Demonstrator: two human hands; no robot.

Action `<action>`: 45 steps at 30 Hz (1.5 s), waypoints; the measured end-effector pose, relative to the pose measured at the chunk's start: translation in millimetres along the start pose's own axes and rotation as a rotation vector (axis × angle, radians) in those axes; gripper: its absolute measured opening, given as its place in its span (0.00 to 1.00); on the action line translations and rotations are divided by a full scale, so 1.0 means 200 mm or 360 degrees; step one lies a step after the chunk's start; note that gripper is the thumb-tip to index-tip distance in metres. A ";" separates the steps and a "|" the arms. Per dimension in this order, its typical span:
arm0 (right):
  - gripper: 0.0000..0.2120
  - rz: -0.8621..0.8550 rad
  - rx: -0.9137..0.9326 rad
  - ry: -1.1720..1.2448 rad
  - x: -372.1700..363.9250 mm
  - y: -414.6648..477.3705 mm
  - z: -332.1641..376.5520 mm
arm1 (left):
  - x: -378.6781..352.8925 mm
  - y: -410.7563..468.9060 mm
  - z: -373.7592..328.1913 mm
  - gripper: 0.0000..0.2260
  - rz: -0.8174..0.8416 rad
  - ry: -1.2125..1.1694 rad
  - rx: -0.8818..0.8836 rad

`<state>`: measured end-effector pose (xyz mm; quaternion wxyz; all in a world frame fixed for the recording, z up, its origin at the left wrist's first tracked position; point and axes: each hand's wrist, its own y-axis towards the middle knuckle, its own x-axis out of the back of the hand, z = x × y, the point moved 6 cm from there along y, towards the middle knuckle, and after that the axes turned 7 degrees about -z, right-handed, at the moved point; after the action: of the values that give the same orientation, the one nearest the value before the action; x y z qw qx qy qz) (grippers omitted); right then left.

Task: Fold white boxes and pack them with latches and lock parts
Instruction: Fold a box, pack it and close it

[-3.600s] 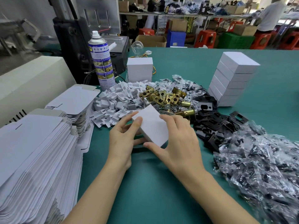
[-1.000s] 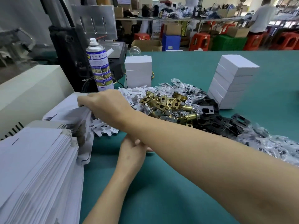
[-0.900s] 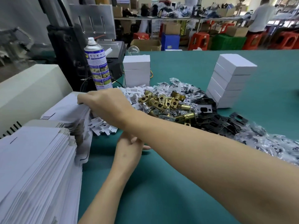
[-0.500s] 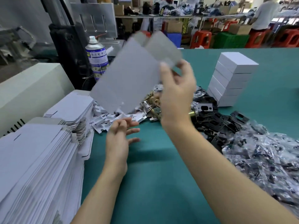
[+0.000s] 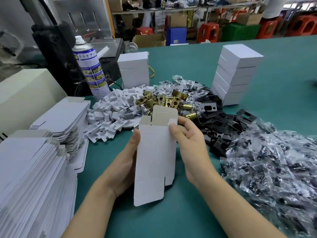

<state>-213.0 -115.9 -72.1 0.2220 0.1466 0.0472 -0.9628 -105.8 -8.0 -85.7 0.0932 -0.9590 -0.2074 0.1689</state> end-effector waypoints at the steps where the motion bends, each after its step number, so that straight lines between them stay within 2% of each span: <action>1: 0.07 0.0007 -0.0023 0.0015 0.00 0.00 -0.01 | -0.02 -0.01 0.01 0.40 0.0031 0.0018 0.0017; 5: 0.08 0.0089 -0.0118 0.0060 -0.01 0.00 -0.03 | -0.07 -0.03 0.02 0.38 0.0089 0.0048 0.0019; 9: 0.10 0.0171 -0.0080 -0.0211 -0.02 0.01 -0.05 | -0.08 -0.03 -0.01 0.34 0.0097 0.0099 -0.0070; 12: 0.20 0.0217 0.0002 -0.0354 -0.01 0.02 -0.05 | -0.03 0.00 -0.02 0.38 0.0010 0.0106 -0.0177; 16: 0.28 0.0377 0.0093 -0.0627 -0.03 0.01 -0.06 | 0.00 0.03 0.00 0.46 -0.0031 0.0121 -0.0213; 19: 0.30 0.0417 0.0094 -0.0689 -0.04 0.00 -0.07 | 0.00 0.03 0.00 0.43 -0.0040 0.0135 -0.0222; 25: 0.31 0.0441 0.0167 -0.0643 -0.05 -0.01 -0.05 | 0.02 0.02 0.00 0.44 -0.0085 0.0158 -0.0211; 27: 0.32 0.0414 0.0354 -0.0698 -0.05 -0.02 -0.01 | 0.03 0.01 0.00 0.46 -0.0114 0.0172 -0.0173; 30: 0.27 0.0377 0.0862 -0.1031 -0.07 -0.06 0.08 | 0.03 0.00 0.00 0.53 -0.0092 0.0280 -0.0156; 32: 0.23 0.0393 0.0907 -0.1033 -0.08 -0.08 0.10 | 0.01 -0.01 0.00 0.54 -0.0051 0.0324 -0.0172; 36: 0.19 0.0373 0.0815 -0.0830 -0.07 -0.07 0.13 | -0.03 -0.01 -0.01 0.47 0.0013 0.0346 -0.0235; 41: 0.18 0.0264 0.0928 -0.0730 -0.04 -0.08 0.20 | -0.06 -0.02 -0.06 0.30 0.0026 0.0289 -0.0308; 45: 0.18 0.0297 0.0860 -0.0568 -0.03 -0.06 0.19 | -0.03 -0.01 -0.07 0.30 -0.0053 0.0257 -0.0327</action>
<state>-222.5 -107.7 -33.3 0.2671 0.0331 -0.2629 -0.9265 -105.6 -10.0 -70.0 0.0138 -0.9704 -0.2313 0.0675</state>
